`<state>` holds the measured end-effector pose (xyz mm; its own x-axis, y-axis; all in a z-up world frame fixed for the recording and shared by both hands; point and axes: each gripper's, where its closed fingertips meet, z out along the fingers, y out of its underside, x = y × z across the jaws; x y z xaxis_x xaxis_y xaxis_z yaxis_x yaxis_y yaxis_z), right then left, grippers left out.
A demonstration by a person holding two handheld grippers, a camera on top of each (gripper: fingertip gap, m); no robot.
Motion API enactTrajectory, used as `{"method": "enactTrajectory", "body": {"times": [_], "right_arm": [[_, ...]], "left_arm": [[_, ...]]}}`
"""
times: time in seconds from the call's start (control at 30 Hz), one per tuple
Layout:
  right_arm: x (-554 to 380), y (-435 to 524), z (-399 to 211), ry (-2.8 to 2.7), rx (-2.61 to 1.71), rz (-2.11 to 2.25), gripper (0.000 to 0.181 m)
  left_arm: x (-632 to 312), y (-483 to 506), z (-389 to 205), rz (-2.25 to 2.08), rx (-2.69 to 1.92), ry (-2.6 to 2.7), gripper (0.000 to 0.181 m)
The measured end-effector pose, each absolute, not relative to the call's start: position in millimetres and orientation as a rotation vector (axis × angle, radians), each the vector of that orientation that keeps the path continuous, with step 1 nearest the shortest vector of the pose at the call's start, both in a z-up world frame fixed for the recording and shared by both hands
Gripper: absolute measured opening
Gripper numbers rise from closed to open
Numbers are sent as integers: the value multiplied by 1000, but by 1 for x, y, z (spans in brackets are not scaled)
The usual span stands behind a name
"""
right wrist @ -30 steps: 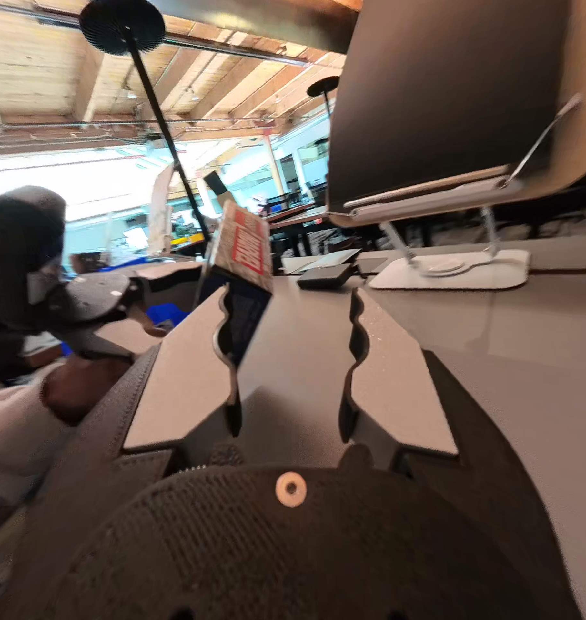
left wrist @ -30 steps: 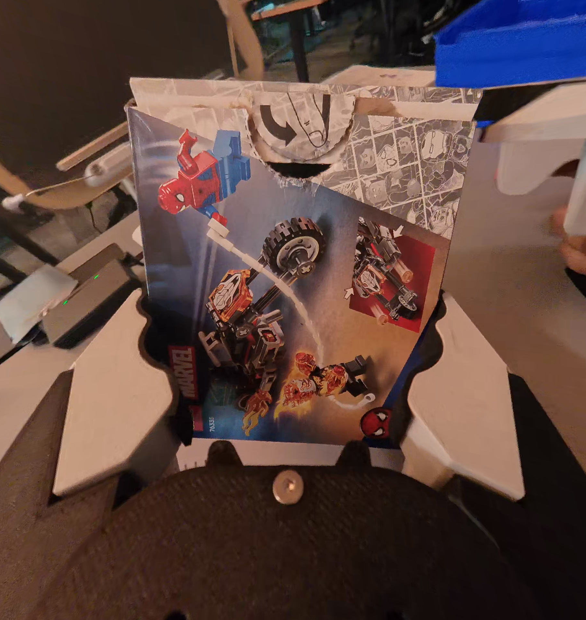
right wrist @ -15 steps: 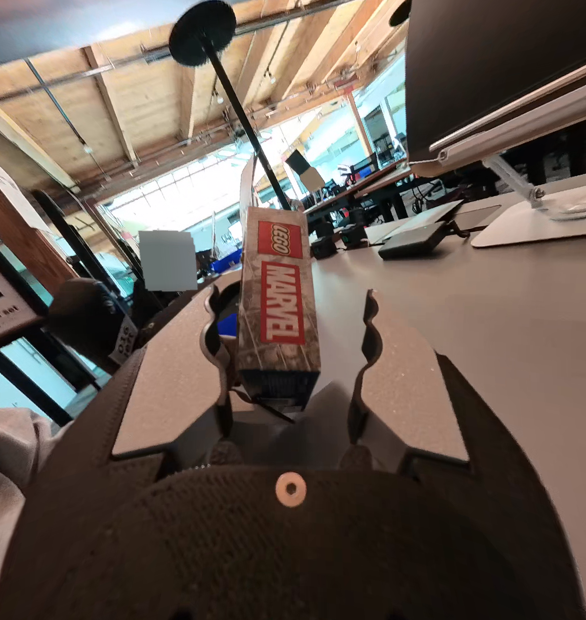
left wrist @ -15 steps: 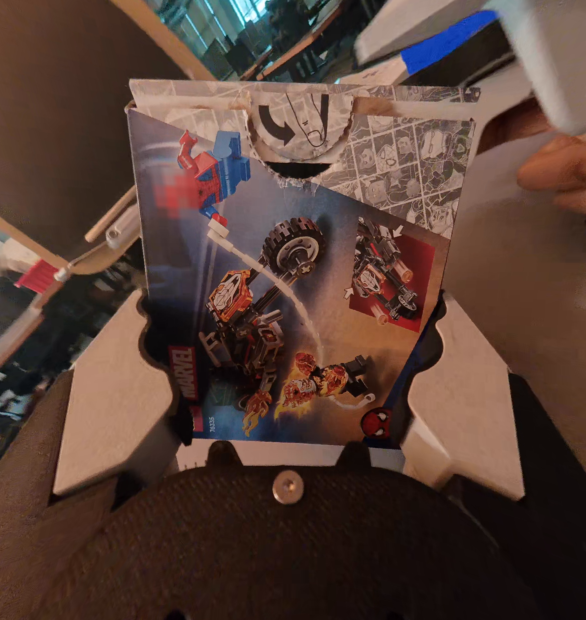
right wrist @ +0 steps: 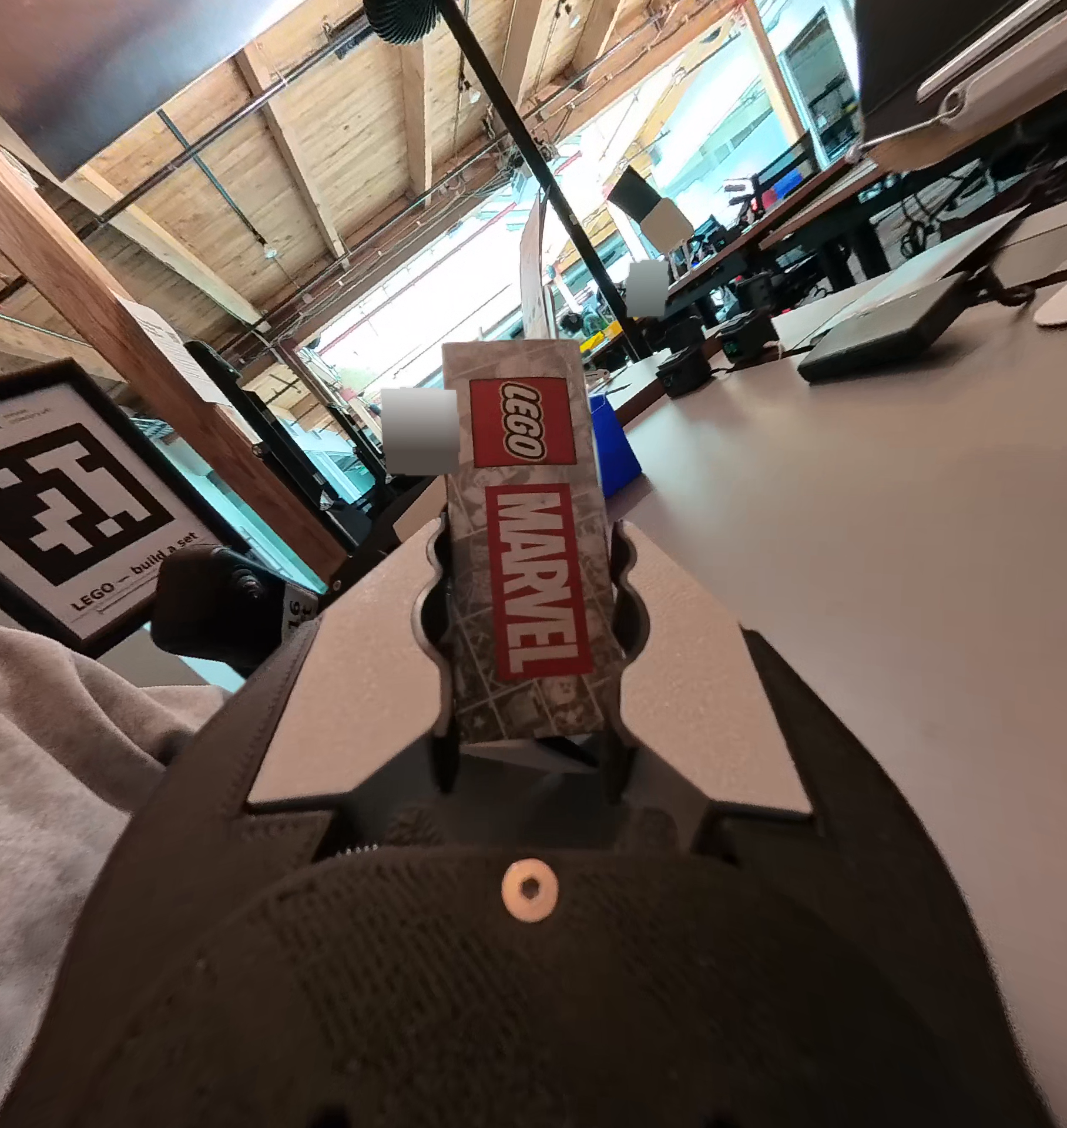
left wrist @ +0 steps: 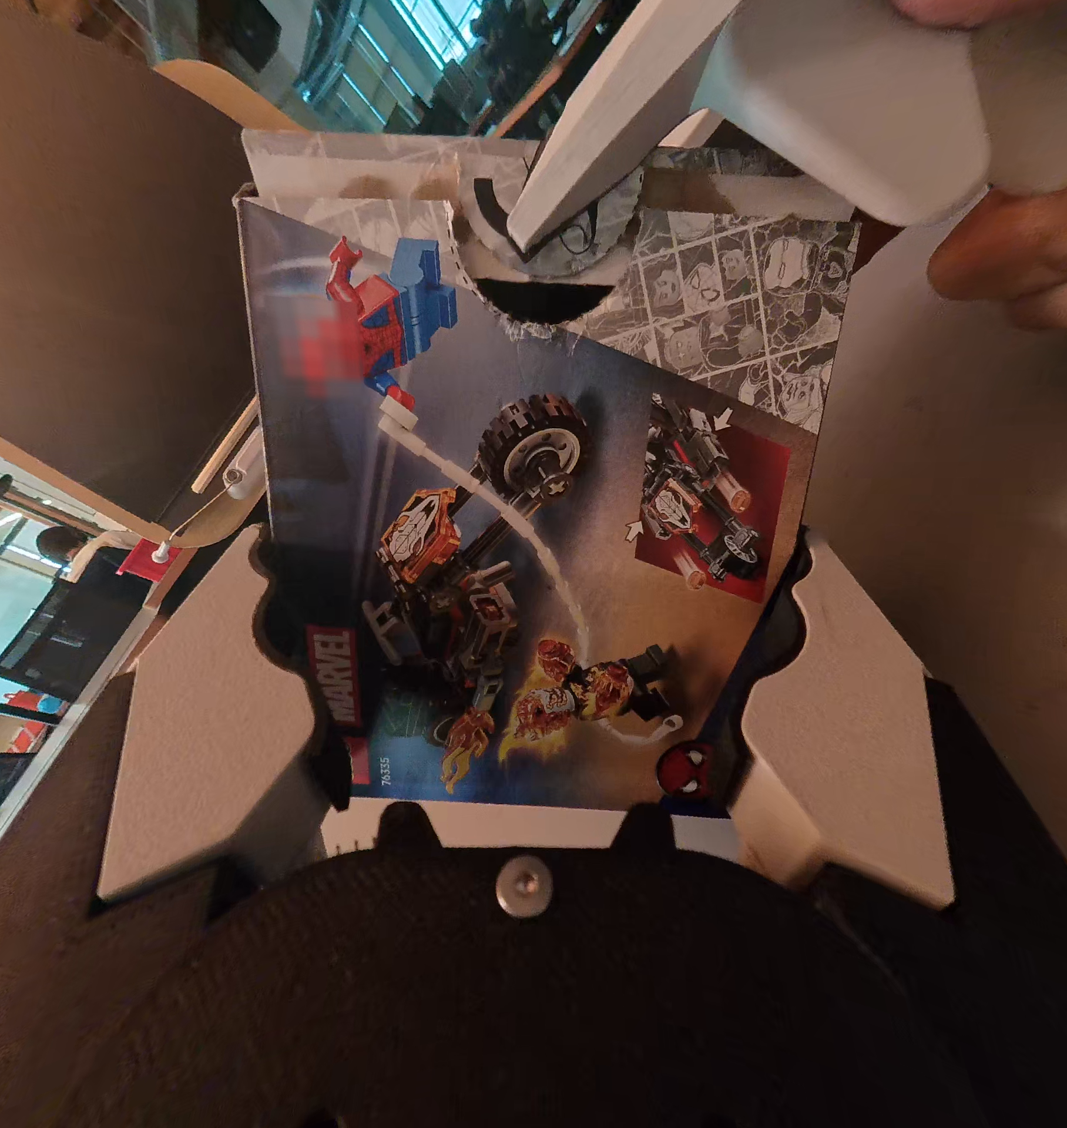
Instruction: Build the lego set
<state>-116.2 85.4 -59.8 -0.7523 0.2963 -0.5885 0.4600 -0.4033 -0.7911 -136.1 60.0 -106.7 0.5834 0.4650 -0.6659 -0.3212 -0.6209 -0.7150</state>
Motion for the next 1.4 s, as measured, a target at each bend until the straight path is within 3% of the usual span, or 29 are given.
{"method": "enactTrajectory", "body": {"times": [0.23,0.37,0.77,0.87,1.0,1.17,1.23,1.4], "right_arm": [[-113,94,-50,1378,981,-2266,51],[-115,127,-33,997,881,-2296,36],[-115,135,-28,1013,879,-2385,4],[-134,158,-40,1005,1103,-2472,0],[-130,165,-30,1267,1198,-2672,17],[-96,124,-11,2054,940,-2922,20],[-83,101,-10,2214,771,-2936,29],[-76,64,-25,2584,610,-2839,20]], "left_arm": [[-132,61,-107,1060,-1921,-116,155],[-126,64,-106,988,-1888,-82,154],[-126,62,-104,967,-1862,-88,155],[-130,59,-105,907,-1860,-138,155],[-139,53,-107,877,-1869,-222,156],[-154,41,-108,939,-1879,-319,155],[-157,38,-108,938,-1879,-341,155],[-154,41,-107,977,-1882,-302,154]]}}
